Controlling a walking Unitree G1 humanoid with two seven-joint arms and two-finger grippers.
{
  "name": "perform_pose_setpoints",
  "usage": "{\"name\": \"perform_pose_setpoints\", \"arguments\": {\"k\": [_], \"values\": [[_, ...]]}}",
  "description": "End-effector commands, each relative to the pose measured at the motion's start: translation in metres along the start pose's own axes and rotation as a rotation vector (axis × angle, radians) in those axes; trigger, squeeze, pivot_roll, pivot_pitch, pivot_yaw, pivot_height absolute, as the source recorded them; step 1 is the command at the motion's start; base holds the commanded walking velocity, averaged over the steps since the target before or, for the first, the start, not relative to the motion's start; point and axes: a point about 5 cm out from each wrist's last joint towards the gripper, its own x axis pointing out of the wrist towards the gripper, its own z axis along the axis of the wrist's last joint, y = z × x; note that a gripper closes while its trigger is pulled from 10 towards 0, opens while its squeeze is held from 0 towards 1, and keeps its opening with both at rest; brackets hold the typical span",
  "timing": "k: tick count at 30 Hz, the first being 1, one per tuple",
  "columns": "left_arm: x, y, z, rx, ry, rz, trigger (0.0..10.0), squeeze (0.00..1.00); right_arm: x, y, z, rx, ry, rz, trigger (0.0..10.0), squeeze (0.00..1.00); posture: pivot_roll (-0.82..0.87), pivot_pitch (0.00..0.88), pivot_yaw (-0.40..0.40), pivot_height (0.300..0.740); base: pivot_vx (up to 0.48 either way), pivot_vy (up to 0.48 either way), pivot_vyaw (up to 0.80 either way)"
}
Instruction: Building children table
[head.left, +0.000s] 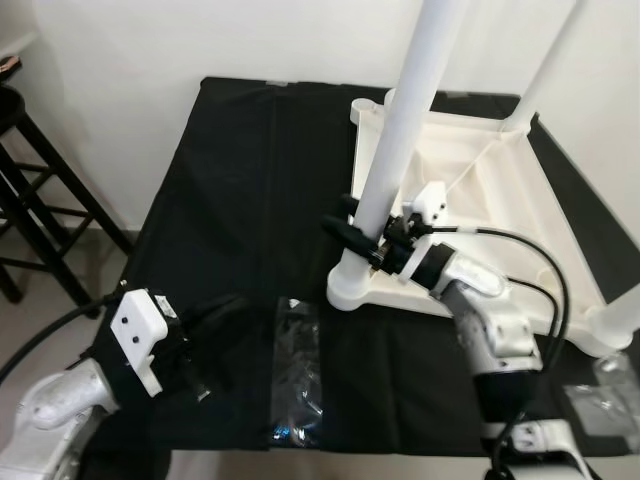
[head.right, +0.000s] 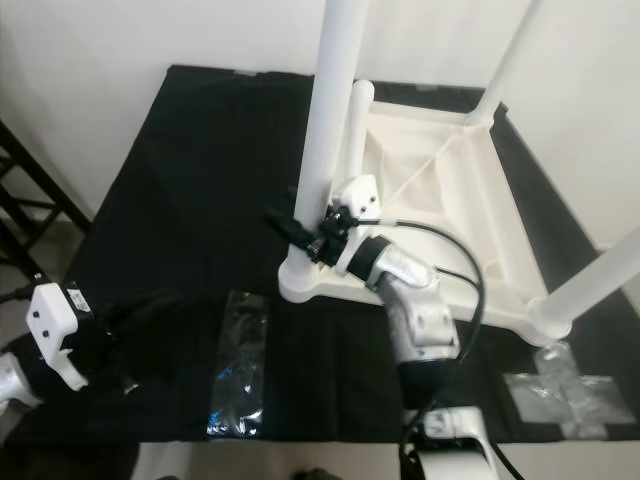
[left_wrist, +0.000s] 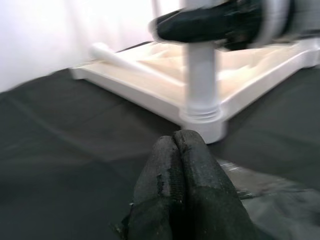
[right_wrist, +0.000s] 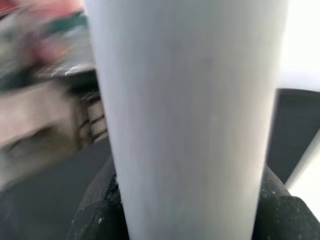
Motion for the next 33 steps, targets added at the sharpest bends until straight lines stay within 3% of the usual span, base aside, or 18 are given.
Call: {"name": "perform_pose_setpoints", "arguments": {"k": [1, 5, 6, 7, 8, 10, 11, 12, 13, 15, 17, 21, 22, 23, 26, 31, 32, 33], "values": [[0.001, -0.004, 0.004, 0.032, -0.008, -0.001, 10.0, 0.00, -0.005, 0.023, -0.038, 0.077, 0.210, -0.010, 0.0, 0.00, 0.04, 0.163, -0.068, 0.740, 0.000, 0.000, 0.00], [0.004, -0.009, 0.003, 0.016, -0.021, -0.007, 10.0, 0.00, -0.003, 0.020, -0.037, 0.066, 0.215, -0.021, 0.0, 0.00, 0.04, 0.159, -0.078, 0.740, 0.000, 0.000, 0.00], [0.005, -0.009, 0.002, -0.004, -0.026, -0.006, 10.0, 0.00, -0.001, 0.015, -0.036, 0.061, 0.216, -0.016, 3.8, 0.00, 0.04, 0.159, -0.084, 0.740, 0.000, 0.000, 0.00], [0.006, -0.009, 0.002, -0.015, -0.029, -0.002, 10.0, 0.00, -0.001, 0.014, -0.034, 0.068, 0.215, -0.023, 3.8, 0.00, 0.04, 0.159, -0.084, 0.740, 0.000, 0.000, 0.00], [0.006, -0.008, 0.001, -0.029, -0.034, 0.012, 10.0, 0.00, 0.000, 0.013, -0.031, 0.048, 0.217, -0.011, 10.0, 0.00, 0.04, 0.160, -0.081, 0.740, 0.000, 0.000, 0.00], [0.006, -0.007, 0.001, -0.037, -0.036, 0.018, 10.0, 0.00, 0.003, 0.012, -0.026, 0.035, 0.209, 0.021, 10.0, 0.00, 0.04, 0.160, -0.081, 0.740, 0.000, 0.000, 0.00], [0.007, -0.006, 0.000, -0.045, -0.036, 0.024, 10.0, 0.00, 0.006, 0.009, -0.019, 0.027, 0.196, 0.086, 10.0, 0.12, 0.04, 0.158, -0.082, 0.740, 0.000, 0.000, 0.00], [0.007, -0.006, 0.000, -0.045, -0.036, 0.024, 10.0, 0.00, 0.006, 0.009, -0.019, 0.027, 0.196, 0.086, 10.0, 0.12, 0.04, 0.158, -0.082, 0.740, 0.000, 0.000, 0.00], [0.007, -0.006, 0.000, -0.047, -0.035, 0.028, 10.0, 0.00, 0.009, 0.008, -0.011, 0.031, 0.187, 0.151, 10.0, 1.00, 0.04, 0.158, -0.082, 0.740, 0.000, 0.000, 0.00], [0.008, -0.006, 0.000, -0.044, -0.031, 0.026, 10.0, 0.00, 0.011, 0.006, -0.003, 0.014, 0.177, 0.217, 10.0, 1.00, 0.04, 0.156, -0.080, 0.740, 0.000, 0.000, 0.00], [0.009, -0.006, -0.001, -0.042, -0.026, 0.031, 10.0, 0.00, 0.016, 0.000, 0.014, -0.071, 0.162, 0.345, 10.0, 1.00, 0.05, 0.149, -0.081, 0.740, 0.000, 0.000, 0.00], [0.010, -0.005, -0.002, -0.042, -0.024, 0.034, 10.0, 0.00, 0.017, -0.002, 0.020, -0.107, 0.156, 0.375, 10.0, 1.00, 0.05, 0.149, -0.081, 0.740, 0.000, 0.000, 0.00], [0.011, -0.006, -0.002, -0.041, -0.021, 0.035, 10.0, 0.00, 0.019, -0.006, 0.026, -0.134, 0.156, 0.466, 10.0, 0.56, 0.06, 0.146, -0.086, 0.740, 0.000, 0.000, 0.00], [0.011, -0.006, -0.003, -0.041, -0.018, 0.036, 10.0, 0.00, 0.020, -0.010, 0.030, -0.158, 0.169, 0.568, 10.0, 0.00, 0.07, 0.143, -0.086, 0.740, 0.000, 0.000, 0.00], [0.012, -0.006, -0.004, -0.041, -0.014, 0.035, 10.0, 0.00, 0.024, -0.017, 0.036, -0.171, 0.196, 0.689, 10.0, 0.00, 0.08, 0.141, -0.086, 0.740, 0.000, 0.000, 0.00], [0.012, -0.006, -0.004, -0.044, -0.011, 0.031, 10.0, 0.00, 0.034, -0.026, 0.043, -0.171, 0.202, 0.715, 10.0, 0.00, 0.08, 0.138, -0.086, 0.740, 0.000, 0.000, 0.00], [0.013, -0.007, -0.005, -0.045, -0.010, 0.030, 10.0, 0.00, 0.041, -0.032, 0.047, -0.160, 0.207, 0.710, 9.0, 0.00, 0.08, 0.137, -0.085, 0.740, 0.000, 0.000, 0.00], [0.013, -0.007, -0.005, -0.047, -0.009, 0.029, 10.0, 0.00, 0.046, -0.037, 0.050, -0.145, 0.205, 0.706, 1.5, 0.00, 0.08, 0.136, -0.085, 0.740, 0.000, 0.000, 0.00]]}}
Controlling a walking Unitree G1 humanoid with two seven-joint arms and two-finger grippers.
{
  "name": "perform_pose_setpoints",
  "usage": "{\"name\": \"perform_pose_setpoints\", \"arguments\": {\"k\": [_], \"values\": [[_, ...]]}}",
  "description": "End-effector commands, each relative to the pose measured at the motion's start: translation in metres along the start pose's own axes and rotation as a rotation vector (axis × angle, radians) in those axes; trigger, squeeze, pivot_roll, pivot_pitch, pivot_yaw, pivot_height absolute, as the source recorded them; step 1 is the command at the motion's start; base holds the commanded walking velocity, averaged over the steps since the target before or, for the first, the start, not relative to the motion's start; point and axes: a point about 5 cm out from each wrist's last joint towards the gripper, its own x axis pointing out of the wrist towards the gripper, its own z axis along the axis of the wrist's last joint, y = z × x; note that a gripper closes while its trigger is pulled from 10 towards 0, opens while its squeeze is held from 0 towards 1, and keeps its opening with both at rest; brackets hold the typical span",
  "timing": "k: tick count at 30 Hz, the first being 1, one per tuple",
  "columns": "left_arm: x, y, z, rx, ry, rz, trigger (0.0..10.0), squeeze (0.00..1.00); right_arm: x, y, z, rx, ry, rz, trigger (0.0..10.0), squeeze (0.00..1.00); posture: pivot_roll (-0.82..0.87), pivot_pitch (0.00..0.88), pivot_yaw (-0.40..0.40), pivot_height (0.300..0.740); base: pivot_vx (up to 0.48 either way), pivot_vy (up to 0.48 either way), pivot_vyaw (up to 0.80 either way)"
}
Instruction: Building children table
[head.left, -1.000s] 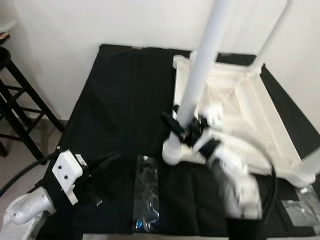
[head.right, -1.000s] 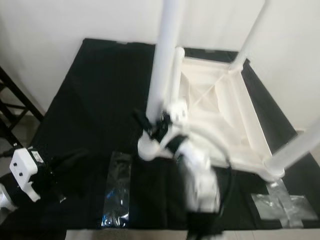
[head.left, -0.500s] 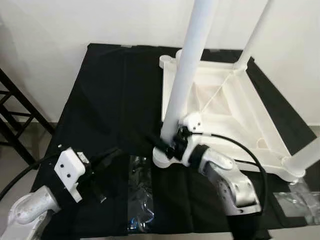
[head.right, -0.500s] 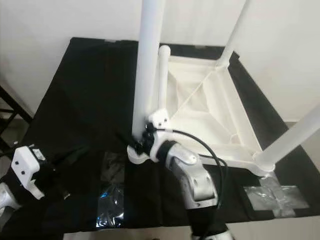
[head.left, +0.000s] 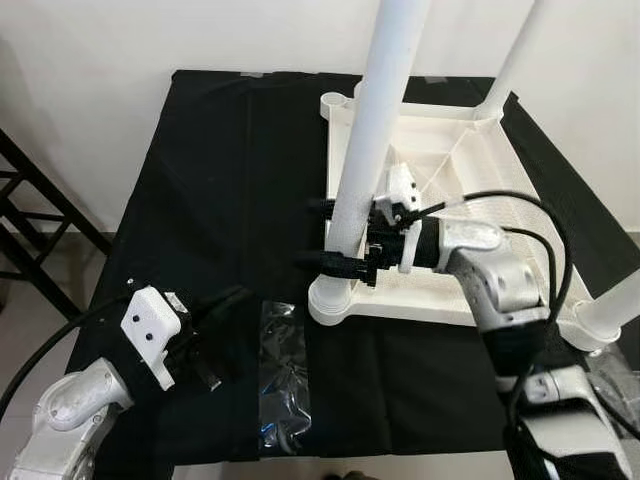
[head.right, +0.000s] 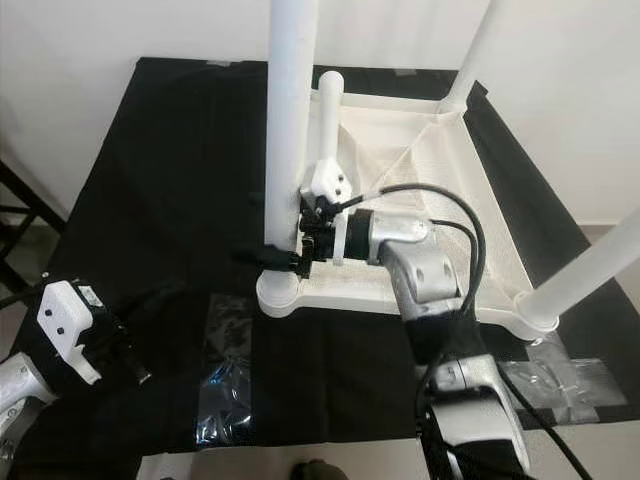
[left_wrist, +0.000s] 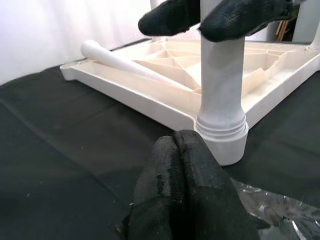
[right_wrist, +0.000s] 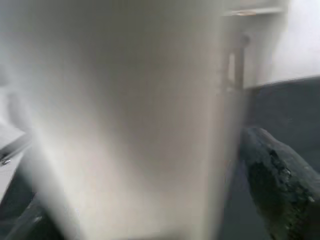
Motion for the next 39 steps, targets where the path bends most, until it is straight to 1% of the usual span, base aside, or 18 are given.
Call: {"name": "perform_pose_setpoints", "arguments": {"k": [1, 2, 4, 9, 15, 16, 18, 19, 20, 21, 22, 23, 25, 26, 27, 37, 38, 39], "values": [[0.000, -0.003, -0.003, -0.012, 0.013, -0.005, 10.0, 0.00, -0.002, -0.005, 0.002, 0.001, -0.011, 0.000, 1.5, 0.00, 0.08, 0.136, -0.085, 0.740, 0.000, 0.000, 0.00], [0.000, -0.003, -0.003, -0.014, 0.013, -0.006, 10.0, 0.00, -0.003, -0.010, 0.003, 0.026, -0.017, 0.014, 0.0, 0.00, 0.08, 0.136, -0.086, 0.740, 0.000, 0.000, 0.00], [0.000, -0.004, -0.003, -0.017, 0.013, -0.007, 10.0, 0.00, -0.006, -0.014, 0.001, 0.063, -0.022, 0.027, 0.0, 0.00, 0.09, 0.137, -0.088, 0.740, 0.000, 0.000, 0.00], [0.001, -0.004, -0.003, -0.020, 0.011, -0.008, 10.0, 0.00, -0.012, -0.016, -0.008, 0.078, -0.010, 0.022, 0.0, 0.00, 0.09, 0.139, -0.087, 0.740, 0.000, 0.000, 0.00], [-0.001, -0.003, -0.001, -0.020, 0.009, -0.010, 10.0, 0.00, -0.025, -0.008, -0.020, 0.077, -0.008, -0.026, 0.0, 0.00, 0.09, 0.151, -0.076, 0.740, 0.000, 0.000, 0.00], [-0.001, -0.003, 0.000, -0.020, 0.008, -0.010, 10.0, 0.00, -0.030, -0.003, -0.027, 0.072, 0.002, -0.059, 0.0, 0.00, 0.09, 0.157, -0.076, 0.740, 0.000, 0.000, 0.00], [-0.003, -0.003, 0.001, -0.020, 0.008, -0.011, 10.0, 0.00, -0.041, 0.012, -0.047, 0.105, 0.046, -0.219, 0.0, 0.00, 0.10, 0.163, -0.087, 0.740, 0.000, 0.000, 0.00], [-0.004, -0.002, 0.001, -0.019, 0.009, -0.011, 10.0, 0.00, -0.041, 0.025, -0.063, 0.165, 0.079, -0.401, 0.0, 0.00, 0.10, 0.175, -0.087, 0.740, 0.000, 0.000, 0.00], [-0.004, -0.002, 0.001, -0.019, 0.009, -0.011, 10.0, 0.00, -0.041, 0.025, -0.063, 0.165, 0.079, -0.401, 0.0, 0.00, 0.10, 0.175, -0.087, 0.740, 0.000, 0.000, 0.00], [-0.005, -0.001, 0.002, -0.019, 0.010, -0.011, 10.0, 0.00, -0.039, 0.037, -0.077, 0.195, 0.111, -0.650, 0.0, 0.00, 0.09, 0.177, -0.085, 0.740, 0.000, 0.000, 0.00], [-0.005, -0.001, 0.002, -0.019, 0.010, -0.011, 10.0, 0.00, -0.039, 0.037, -0.077, 0.195, 0.111, -0.650, 0.0, 0.00, 0.09, 0.177, -0.085, 0.740, 0.000, 0.000, 0.00], [-0.006, 0.000, 0.002, -0.022, 0.009, -0.014, 10.0, 0.00, -0.032, 0.062, -0.087, 0.266, 0.137, -0.781, 0.0, 0.00, 0.07, 0.195, -0.065, 0.740, 0.000, 0.000, 0.00], [-0.006, 0.000, 0.002, -0.022, 0.009, -0.014, 10.0, 0.00, -0.032, 0.062, -0.087, 0.266, 0.137, -0.781, 0.0, 0.00, 0.07, 0.195, -0.065, 0.740, 0.000, 0.000, 0.00], [-0.006, 0.001, 0.003, -0.023, 0.008, -0.018, 10.0, 0.00, -0.030, 0.076, -0.087, 0.279, 0.147, -0.893, 0.0, 0.00, 0.07, 0.188, -0.055, 0.740, 0.000, 0.000, 0.00], [-0.005, 0.002, 0.003, -0.025, 0.008, -0.023, 10.0, 0.00, -0.028, 0.079, -0.083, 0.255, 0.159, -0.920, 0.0, 0.00, 0.07, 0.185, -0.052, 0.740, 0.000, 0.000, 0.00], [-0.005, 0.002, 0.002, -0.029, 0.006, -0.022, 10.0, 0.00, -0.020, 0.079, -0.079, 0.163, 0.262, -0.926, 0.0, 0.00, 0.08, 0.180, -0.069, 0.740, 0.000, 0.000, 0.00], [-0.004, 0.001, 0.002, -0.029, 0.007, -0.025, 10.0, 0.00, -0.018, 0.078, -0.077, 0.176, 0.240, -0.896, 10.0, 1.00, 0.08, 0.172, -0.065, 0.740, 0.000, 0.000, 0.00], [-0.004, 0.001, 0.002, -0.029, 0.007, -0.025, 10.0, 0.00, -0.018, 0.078, -0.077, 0.176, 0.240, -0.896, 10.0, 1.00, 0.08, 0.172, -0.065, 0.740, 0.000, 0.000, 0.00]]}}
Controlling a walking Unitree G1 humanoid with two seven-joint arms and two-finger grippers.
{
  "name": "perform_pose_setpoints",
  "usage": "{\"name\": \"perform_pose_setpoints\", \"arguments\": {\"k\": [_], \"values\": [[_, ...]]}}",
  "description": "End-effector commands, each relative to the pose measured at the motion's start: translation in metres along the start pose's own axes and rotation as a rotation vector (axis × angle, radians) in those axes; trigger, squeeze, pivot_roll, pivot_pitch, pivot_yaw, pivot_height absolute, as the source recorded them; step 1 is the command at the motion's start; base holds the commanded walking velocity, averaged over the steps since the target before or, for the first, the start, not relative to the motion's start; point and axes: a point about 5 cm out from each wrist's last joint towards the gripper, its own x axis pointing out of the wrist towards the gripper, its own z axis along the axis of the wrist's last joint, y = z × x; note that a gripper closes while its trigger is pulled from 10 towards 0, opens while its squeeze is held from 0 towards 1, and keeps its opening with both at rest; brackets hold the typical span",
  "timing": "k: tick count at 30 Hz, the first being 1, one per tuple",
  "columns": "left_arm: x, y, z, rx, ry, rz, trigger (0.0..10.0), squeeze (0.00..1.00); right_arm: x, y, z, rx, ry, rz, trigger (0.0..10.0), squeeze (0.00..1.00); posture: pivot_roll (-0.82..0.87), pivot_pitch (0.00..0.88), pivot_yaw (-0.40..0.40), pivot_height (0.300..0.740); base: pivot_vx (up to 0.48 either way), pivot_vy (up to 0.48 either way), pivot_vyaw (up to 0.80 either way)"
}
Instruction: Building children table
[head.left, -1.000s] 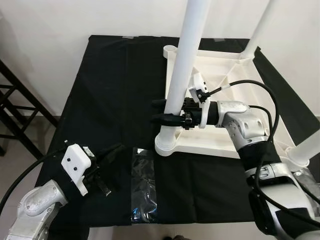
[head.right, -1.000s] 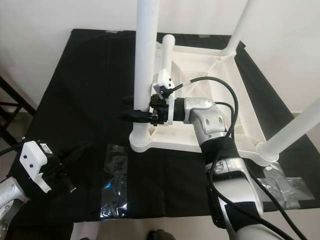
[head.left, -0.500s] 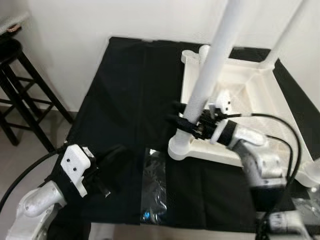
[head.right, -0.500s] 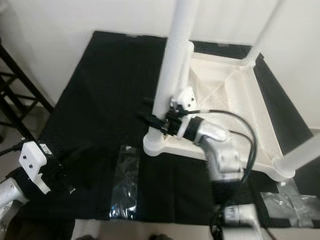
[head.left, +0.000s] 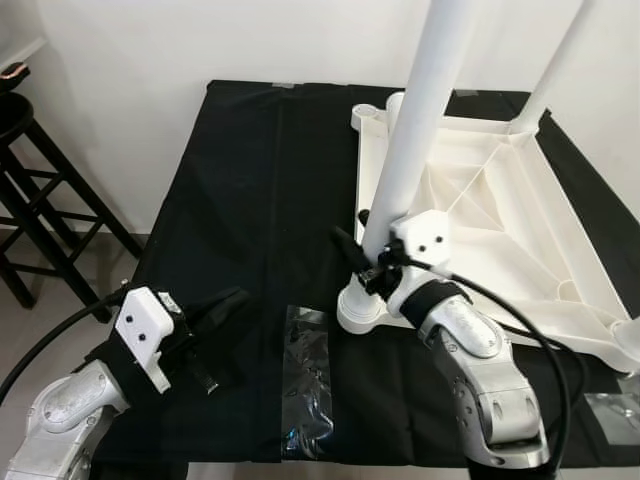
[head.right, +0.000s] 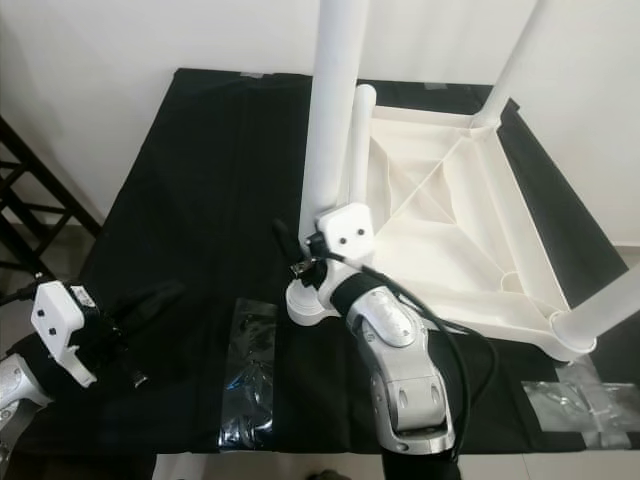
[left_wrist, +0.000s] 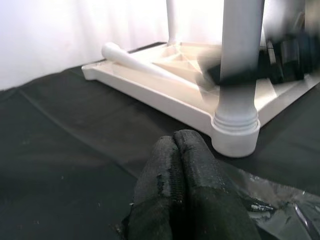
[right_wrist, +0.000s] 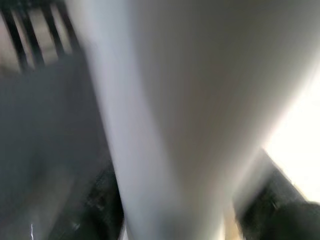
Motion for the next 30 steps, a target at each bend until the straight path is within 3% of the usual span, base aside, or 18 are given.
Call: {"name": "perform_pose_setpoints", "arguments": {"k": [1, 4, 5, 6, 7, 8, 10, 12, 14, 16, 18, 19, 20, 21, 22, 23, 30], "values": [[-0.001, -0.001, -0.001, -0.006, 0.014, -0.013, 10.0, 0.00, 0.001, -0.003, -0.007, 0.002, 0.052, -0.023, 10.0, 1.00, 0.08, 0.172, -0.065, 0.740, 0.000, 0.000, 0.00], [-0.001, -0.002, -0.002, -0.008, 0.016, -0.018, 10.0, 0.00, 0.003, -0.003, 0.000, 0.036, 0.022, -0.005, 10.0, 1.00, 0.08, 0.168, -0.062, 0.740, 0.000, 0.000, 0.00], [0.000, -0.002, -0.002, -0.011, 0.016, -0.023, 10.0, 0.00, 0.008, 0.000, 0.013, 0.059, -0.038, 0.073, 10.0, 1.00, 0.08, 0.163, -0.062, 0.740, 0.000, 0.000, 0.00], [0.001, -0.003, -0.003, -0.014, 0.016, -0.026, 10.0, 0.00, 0.010, -0.001, 0.032, -0.017, -0.124, 0.234, 10.0, 0.63, 0.09, 0.154, -0.069, 0.740, 0.000, 0.000, 0.00], [0.001, -0.003, -0.003, -0.014, 0.016, -0.026, 10.0, 0.00, 0.010, -0.001, 0.032, -0.017, -0.124, 0.234, 10.0, 0.63, 0.09, 0.154, -0.069, 0.740, 0.000, 0.000, 0.00], [0.001, -0.003, -0.003, -0.016, 0.015, -0.027, 10.0, 0.00, 0.010, -0.002, 0.044, -0.091, -0.173, 0.365, 10.0, 0.04, 0.09, 0.154, -0.069, 0.740, 0.000, 0.000, 0.00], [0.001, -0.003, -0.003, -0.016, 0.015, -0.027, 10.0, 0.00, 0.010, -0.002, 0.044, -0.091, -0.173, 0.365, 10.0, 0.04, 0.09, 0.154, -0.069, 0.740, 0.000, 0.000, 0.00], [0.002, -0.004, -0.004, -0.019, 0.014, -0.027, 10.0, 0.00, 0.005, -0.018, 0.051, -0.208, -0.157, 0.590, 10.0, 0.00, 0.09, 0.143, -0.078, 0.740, 0.000, 0.000, 0.00], [0.002, -0.004, -0.004, -0.019, 0.014, -0.027, 10.0, 0.00, 0.005, -0.018, 0.051, -0.208, -0.157, 0.590, 10.0, 0.00, 0.09, 0.143, -0.078, 0.740, 0.000, 0.000, 0.00], [0.003, -0.005, -0.005, -0.020, 0.014, -0.028, 10.0, 0.00, 0.007, -0.040, 0.050, -0.299, -0.094, 0.668, 10.0, 0.00, 0.10, 0.137, -0.081, 0.740, 0.000, 0.000, 0.00], [0.003, -0.005, -0.005, -0.020, 0.014, -0.028, 10.0, 0.00, 0.007, -0.040, 0.050, -0.299, -0.094, 0.668, 10.0, 0.00, 0.10, 0.137, -0.081, 0.740, 0.000, 0.000, 0.00], [0.003, -0.006, -0.005, -0.020, 0.016, -0.031, 10.0, 0.00, 0.017, -0.058, 0.062, -0.303, -0.108, 0.668, 10.0, 0.00, 0.10, 0.132, -0.081, 0.740, 0.000, 0.000, 0.00], [0.003, -0.006, -0.005, -0.020, 0.016, -0.031, 10.0, 0.00, 0.017, -0.058, 0.062, -0.303, -0.108, 0.668, 10.0, 0.00, 0.10, 0.132, -0.081, 0.740, 0.000, 0.000, 0.00], [0.003, -0.006, -0.005, -0.020, 0.016, -0.033, 10.0, 0.00, 0.022, -0.065, 0.069, -0.279, -0.130, 0.674, 4.9, 0.00, 0.11, 0.132, -0.083, 0.740, 0.000, 0.000, 0.00], [0.003, -0.006, -0.005, -0.021, 0.016, -0.034, 10.0, 0.00, 0.025, -0.068, 0.074, -0.261, -0.146, 0.683, 0.5, 0.00, 0.11, 0.132, -0.083, 0.740, 0.000, 0.000, 0.00], [0.004, -0.007, -0.005, -0.021, 0.016, -0.035, 10.0, 0.00, 0.027, -0.070, 0.076, -0.246, -0.154, 0.709, 0.0, 0.00, 0.11, 0.133, -0.084, 0.740, 0.000, 0.000, 0.00], [0.005, -0.008, -0.005, -0.023, 0.013, -0.040, 10.0, 0.00, 0.030, -0.075, 0.071, -0.169, -0.160, 0.752, 0.0, 0.00, 0.11, 0.136, -0.088, 0.740, 0.000, 0.000, 0.00]]}}
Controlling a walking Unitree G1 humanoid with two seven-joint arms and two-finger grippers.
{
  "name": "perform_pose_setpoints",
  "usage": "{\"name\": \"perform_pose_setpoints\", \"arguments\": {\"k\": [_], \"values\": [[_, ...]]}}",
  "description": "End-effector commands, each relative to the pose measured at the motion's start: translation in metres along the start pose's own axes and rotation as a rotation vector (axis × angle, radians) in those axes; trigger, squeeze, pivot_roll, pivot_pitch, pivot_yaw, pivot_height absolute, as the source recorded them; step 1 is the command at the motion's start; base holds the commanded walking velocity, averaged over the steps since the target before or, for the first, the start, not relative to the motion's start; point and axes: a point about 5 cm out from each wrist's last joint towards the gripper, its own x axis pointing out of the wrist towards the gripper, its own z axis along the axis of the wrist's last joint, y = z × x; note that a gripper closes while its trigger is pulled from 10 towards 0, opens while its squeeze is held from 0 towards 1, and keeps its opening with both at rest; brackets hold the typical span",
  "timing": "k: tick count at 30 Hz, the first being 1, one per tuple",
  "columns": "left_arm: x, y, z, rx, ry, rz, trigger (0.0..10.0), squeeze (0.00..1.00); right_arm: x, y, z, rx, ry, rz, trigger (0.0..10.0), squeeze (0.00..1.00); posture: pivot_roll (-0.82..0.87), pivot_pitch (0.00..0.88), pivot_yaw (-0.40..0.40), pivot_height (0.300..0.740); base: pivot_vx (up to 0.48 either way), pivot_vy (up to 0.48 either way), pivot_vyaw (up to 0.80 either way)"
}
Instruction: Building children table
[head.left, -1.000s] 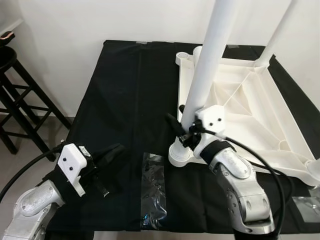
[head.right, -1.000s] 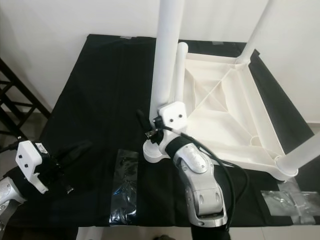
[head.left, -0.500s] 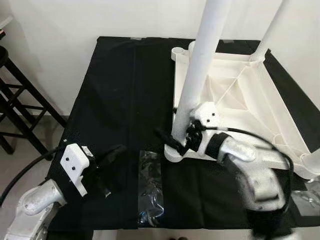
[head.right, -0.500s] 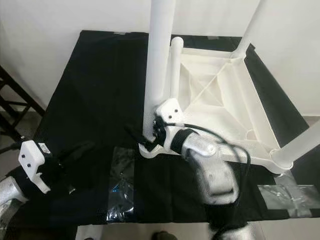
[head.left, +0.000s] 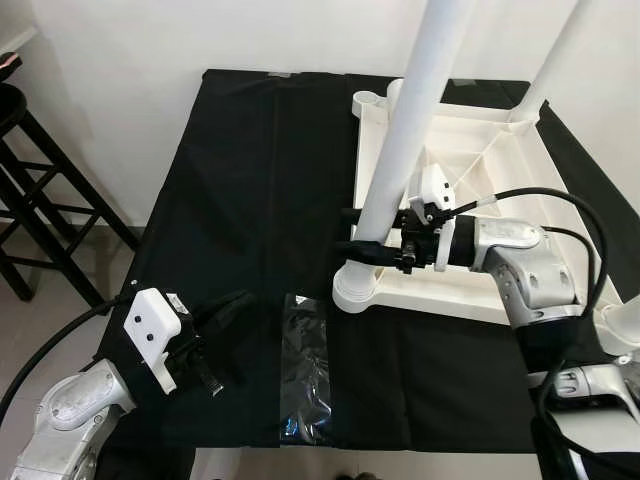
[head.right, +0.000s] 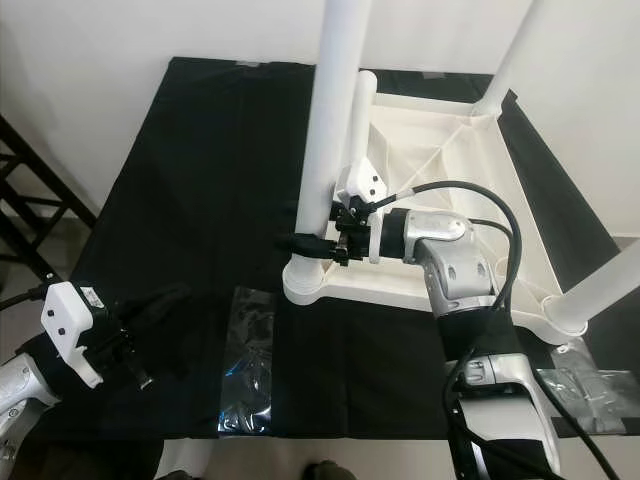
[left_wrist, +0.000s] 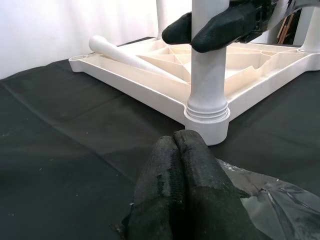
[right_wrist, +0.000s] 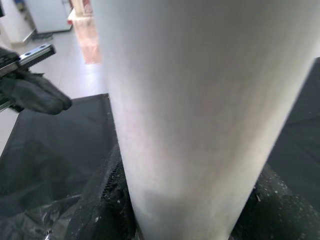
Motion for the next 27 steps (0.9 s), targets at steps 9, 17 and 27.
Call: {"name": "perform_pose_setpoints", "arguments": {"k": [9, 17, 27], "values": [[-0.002, -0.003, 0.001, -0.006, 0.008, -0.018, 10.0, 0.00, 0.002, 0.038, -0.033, 0.119, -0.020, -0.109, 0.0, 0.00, 0.07, 0.168, -0.093, 0.740, 0.000, 0.000, 0.00], [-0.005, -0.001, 0.002, -0.014, 0.016, -0.036, 10.0, 0.00, 0.034, 0.070, -0.058, 0.244, 0.042, -0.537, 0.0, 0.00, 0.05, 0.190, -0.064, 0.740, 0.000, 0.000, 0.00], [-0.005, 0.000, 0.002, -0.027, 0.020, -0.050, 10.0, 0.00, 0.046, 0.079, -0.055, 0.230, 0.091, -0.682, 10.0, 0.00, 0.05, 0.181, -0.068, 0.740, 0.000, 0.000, 0.00]]}}
